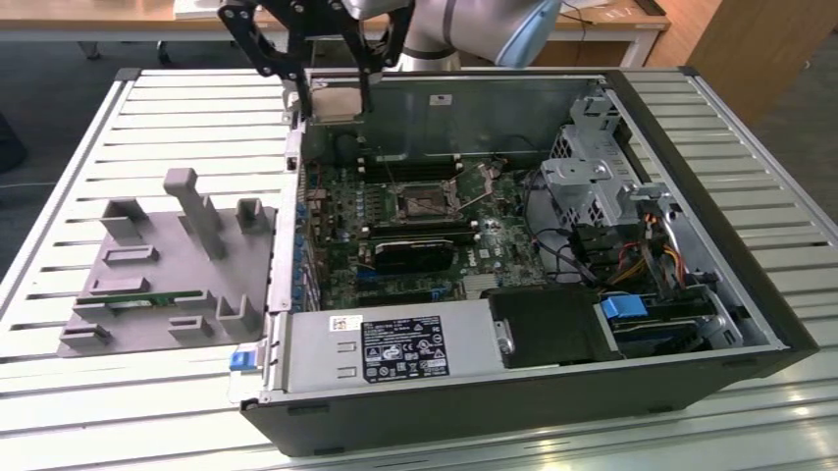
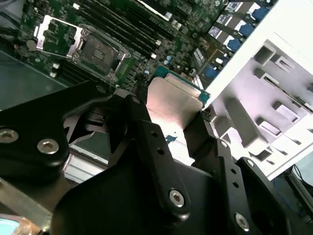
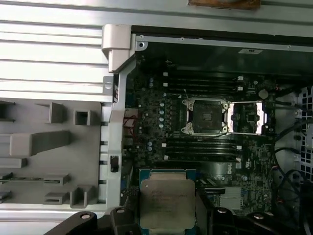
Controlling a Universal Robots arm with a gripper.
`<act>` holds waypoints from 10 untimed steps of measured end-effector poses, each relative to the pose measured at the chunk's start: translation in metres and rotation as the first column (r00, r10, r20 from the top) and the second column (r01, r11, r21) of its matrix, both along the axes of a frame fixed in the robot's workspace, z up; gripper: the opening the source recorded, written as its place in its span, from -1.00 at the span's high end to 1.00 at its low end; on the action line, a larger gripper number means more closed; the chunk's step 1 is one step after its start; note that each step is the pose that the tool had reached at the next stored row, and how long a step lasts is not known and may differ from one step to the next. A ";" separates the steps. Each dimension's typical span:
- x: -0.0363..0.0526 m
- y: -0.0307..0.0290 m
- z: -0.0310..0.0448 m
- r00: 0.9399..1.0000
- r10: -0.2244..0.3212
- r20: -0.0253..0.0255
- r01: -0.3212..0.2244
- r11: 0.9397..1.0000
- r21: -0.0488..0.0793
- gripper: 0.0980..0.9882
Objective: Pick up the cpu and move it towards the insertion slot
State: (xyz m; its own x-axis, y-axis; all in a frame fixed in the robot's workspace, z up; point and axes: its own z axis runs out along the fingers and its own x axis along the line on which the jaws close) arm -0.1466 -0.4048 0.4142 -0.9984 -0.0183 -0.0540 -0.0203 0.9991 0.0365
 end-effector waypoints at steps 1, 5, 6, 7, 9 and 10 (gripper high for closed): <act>0.0042 0.0000 0.0000 1.000 0.000 0.000 0.000 1.000 0.000 0.00; 0.0199 0.0000 -0.0001 1.000 0.000 -0.001 0.000 1.000 0.000 0.00; 0.0243 0.0000 -0.0002 1.000 0.000 -0.002 0.000 1.000 0.000 0.00; 0.0278 0.0001 -0.0004 1.000 0.000 -0.002 0.000 1.000 0.000 0.00; 0.0336 0.0003 -0.0013 1.000 0.000 -0.005 0.000 1.000 0.000 0.00; 0.0363 0.0006 -0.0021 1.000 0.000 -0.007 0.000 1.000 0.000 0.00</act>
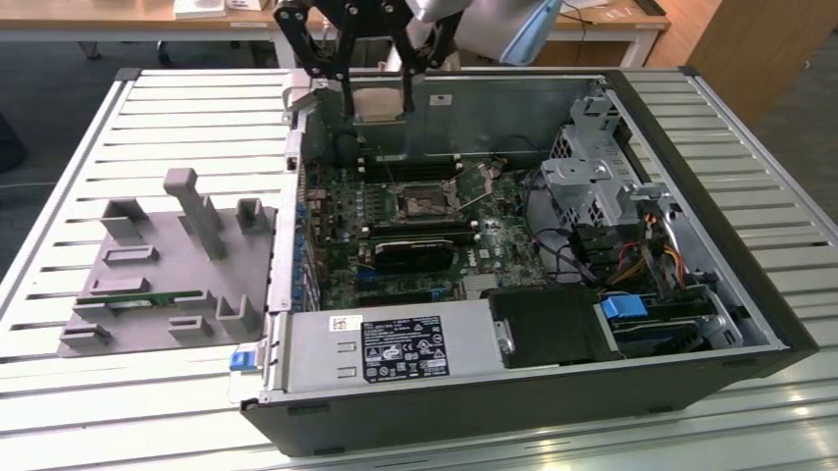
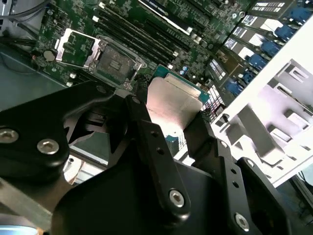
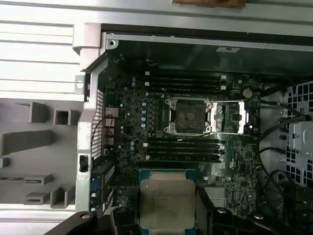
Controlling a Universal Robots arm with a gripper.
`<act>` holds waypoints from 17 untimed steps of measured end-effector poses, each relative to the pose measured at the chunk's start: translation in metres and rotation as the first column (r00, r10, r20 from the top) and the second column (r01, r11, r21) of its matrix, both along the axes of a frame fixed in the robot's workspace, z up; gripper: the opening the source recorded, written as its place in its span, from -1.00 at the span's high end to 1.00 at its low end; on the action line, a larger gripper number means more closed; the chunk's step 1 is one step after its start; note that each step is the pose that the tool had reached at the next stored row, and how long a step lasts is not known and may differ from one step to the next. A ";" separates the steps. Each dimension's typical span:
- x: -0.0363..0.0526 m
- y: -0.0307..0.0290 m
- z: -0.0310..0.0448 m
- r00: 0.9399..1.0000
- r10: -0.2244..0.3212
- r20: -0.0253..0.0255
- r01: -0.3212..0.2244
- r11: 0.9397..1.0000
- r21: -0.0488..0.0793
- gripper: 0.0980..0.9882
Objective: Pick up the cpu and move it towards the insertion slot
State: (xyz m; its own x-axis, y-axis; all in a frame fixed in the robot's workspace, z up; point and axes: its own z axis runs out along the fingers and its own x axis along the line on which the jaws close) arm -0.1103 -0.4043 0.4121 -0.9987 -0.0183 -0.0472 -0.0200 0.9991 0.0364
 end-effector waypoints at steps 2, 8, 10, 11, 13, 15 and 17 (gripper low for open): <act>0.0054 0.0005 -0.0021 1.000 0.000 -0.005 0.000 1.000 0.000 0.00; 0.0202 0.0019 -0.0100 1.000 0.000 -0.019 0.000 1.000 0.000 0.00; 0.0245 0.0024 -0.0131 1.000 0.000 -0.023 0.000 1.000 0.000 0.00; 0.0269 0.0027 -0.0146 1.000 0.000 -0.026 0.000 1.000 0.000 0.00; 0.0316 0.0034 -0.0174 1.000 0.000 -0.030 0.000 1.000 0.000 0.00; 0.0357 0.0042 -0.0205 0.999 0.000 -0.033 0.000 1.000 0.000 0.00; 0.0405 0.0051 -0.0236 0.999 0.000 -0.037 0.000 1.000 0.000 0.00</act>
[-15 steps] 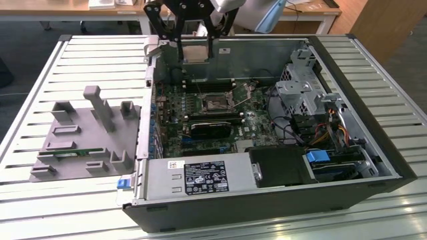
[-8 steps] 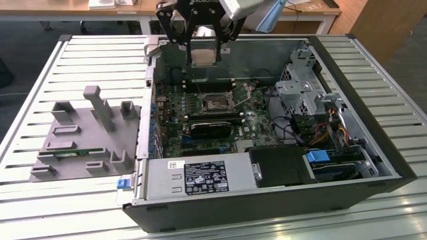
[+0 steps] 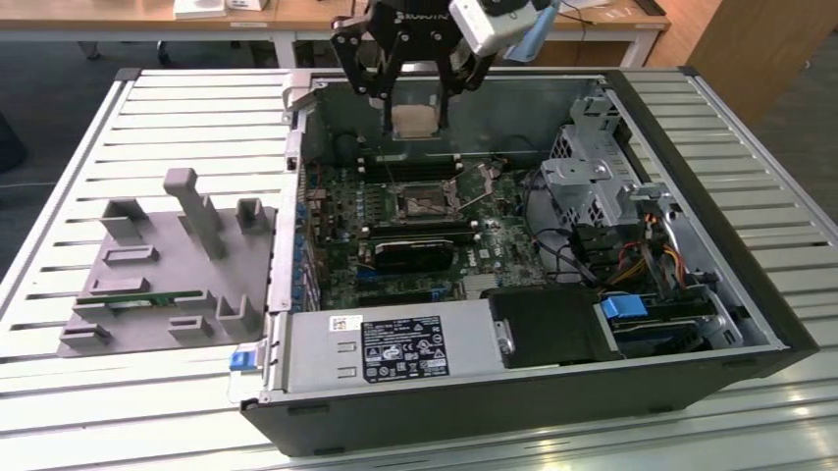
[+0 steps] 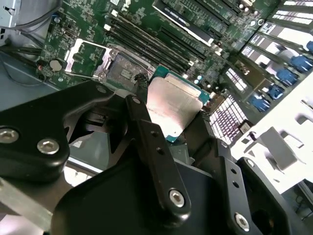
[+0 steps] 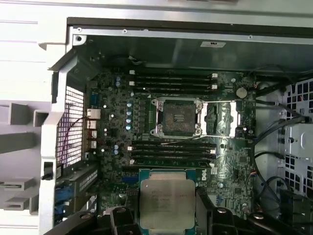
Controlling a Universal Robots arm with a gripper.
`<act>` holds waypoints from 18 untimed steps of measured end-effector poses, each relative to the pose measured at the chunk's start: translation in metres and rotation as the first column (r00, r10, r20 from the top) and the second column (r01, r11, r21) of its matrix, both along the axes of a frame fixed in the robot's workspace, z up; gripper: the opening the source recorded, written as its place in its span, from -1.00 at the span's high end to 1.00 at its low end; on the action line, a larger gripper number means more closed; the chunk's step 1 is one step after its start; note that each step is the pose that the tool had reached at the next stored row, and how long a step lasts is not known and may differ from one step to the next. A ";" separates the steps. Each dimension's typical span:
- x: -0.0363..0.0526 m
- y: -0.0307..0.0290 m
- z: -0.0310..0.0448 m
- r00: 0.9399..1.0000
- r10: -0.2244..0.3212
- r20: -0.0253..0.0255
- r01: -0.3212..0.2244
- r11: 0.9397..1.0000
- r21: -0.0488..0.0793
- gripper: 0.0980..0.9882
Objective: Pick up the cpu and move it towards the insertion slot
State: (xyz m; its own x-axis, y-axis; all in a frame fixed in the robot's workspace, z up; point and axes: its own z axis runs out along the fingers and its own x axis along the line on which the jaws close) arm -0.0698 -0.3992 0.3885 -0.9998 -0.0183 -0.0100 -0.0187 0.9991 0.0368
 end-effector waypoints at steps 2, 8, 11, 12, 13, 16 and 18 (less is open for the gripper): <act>0.0060 0.0011 -0.0024 1.000 0.000 -0.004 0.000 1.000 0.000 0.00; 0.0185 0.0081 -0.0065 1.000 0.000 -0.011 0.000 1.000 0.000 0.00; 0.0202 0.0137 -0.0077 1.000 0.000 -0.011 0.000 1.000 0.000 0.00; 0.0205 0.0155 -0.0079 1.000 0.000 -0.011 0.000 1.000 0.000 0.00; 0.0207 0.0175 -0.0081 1.000 0.000 -0.011 0.000 1.000 0.000 0.00; 0.0210 0.0241 -0.0087 1.000 0.000 -0.011 0.000 1.000 0.000 0.00; 0.0210 0.0301 -0.0091 1.000 0.000 -0.011 0.000 1.000 0.000 0.00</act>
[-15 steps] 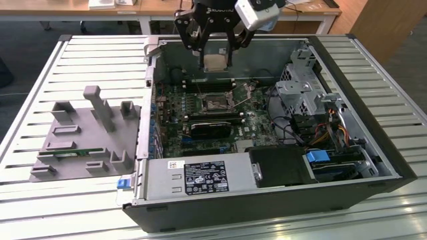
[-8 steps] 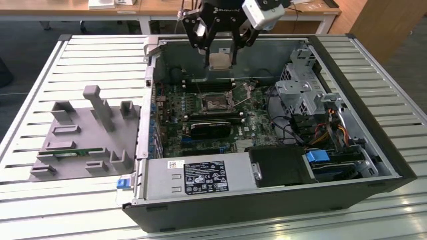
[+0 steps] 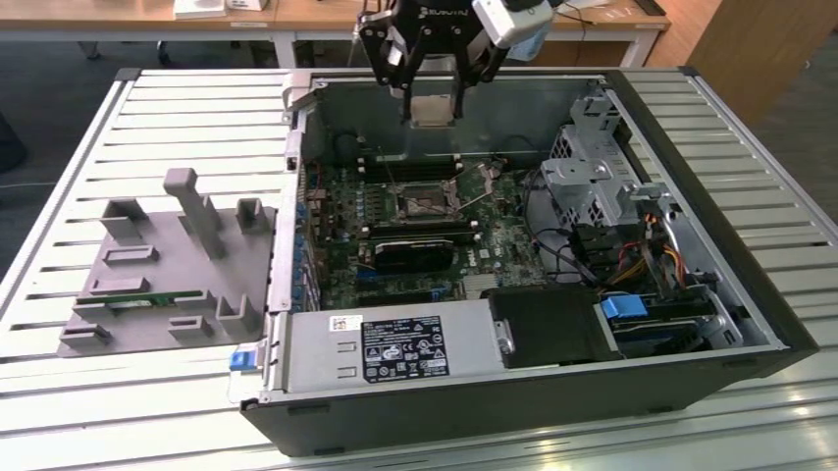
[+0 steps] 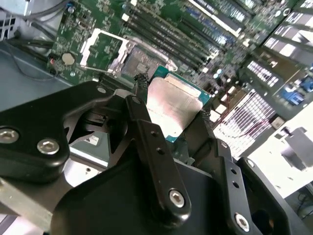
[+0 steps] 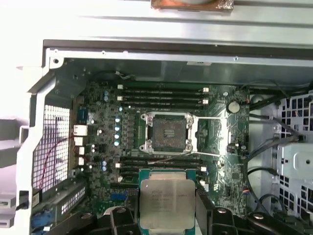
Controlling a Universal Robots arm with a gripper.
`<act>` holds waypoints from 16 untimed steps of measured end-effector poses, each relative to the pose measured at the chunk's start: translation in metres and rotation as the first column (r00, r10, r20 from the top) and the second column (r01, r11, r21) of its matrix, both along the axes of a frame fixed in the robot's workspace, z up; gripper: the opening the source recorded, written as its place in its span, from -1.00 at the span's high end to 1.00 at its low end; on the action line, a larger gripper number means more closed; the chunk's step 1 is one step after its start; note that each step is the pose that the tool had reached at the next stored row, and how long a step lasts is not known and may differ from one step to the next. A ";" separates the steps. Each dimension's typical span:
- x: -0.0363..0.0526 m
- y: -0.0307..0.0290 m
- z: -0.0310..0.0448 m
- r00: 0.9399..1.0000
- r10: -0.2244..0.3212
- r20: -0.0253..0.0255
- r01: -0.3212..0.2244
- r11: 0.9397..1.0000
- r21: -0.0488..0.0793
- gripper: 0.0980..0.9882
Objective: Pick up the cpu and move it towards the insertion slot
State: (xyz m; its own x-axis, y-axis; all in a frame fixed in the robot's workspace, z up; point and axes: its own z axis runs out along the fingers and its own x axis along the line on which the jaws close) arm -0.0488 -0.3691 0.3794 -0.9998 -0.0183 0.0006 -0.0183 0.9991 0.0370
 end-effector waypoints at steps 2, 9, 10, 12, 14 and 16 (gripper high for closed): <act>0.0000 0.0063 -0.0006 1.000 0.000 0.002 0.000 1.000 0.000 0.00; 0.0000 0.0239 -0.0052 1.000 0.001 0.018 -0.001 1.000 0.000 0.00; 0.0000 0.0254 -0.0062 1.000 0.001 0.021 -0.001 1.000 0.000 0.00; 0.0000 0.0284 -0.0080 1.000 0.001 0.027 -0.001 1.000 0.000 0.00; 0.0000 0.0312 -0.0101 1.000 0.002 0.031 -0.002 1.000 0.000 0.00; 0.0000 0.0338 -0.0124 0.999 0.002 0.032 -0.002 1.000 0.000 0.00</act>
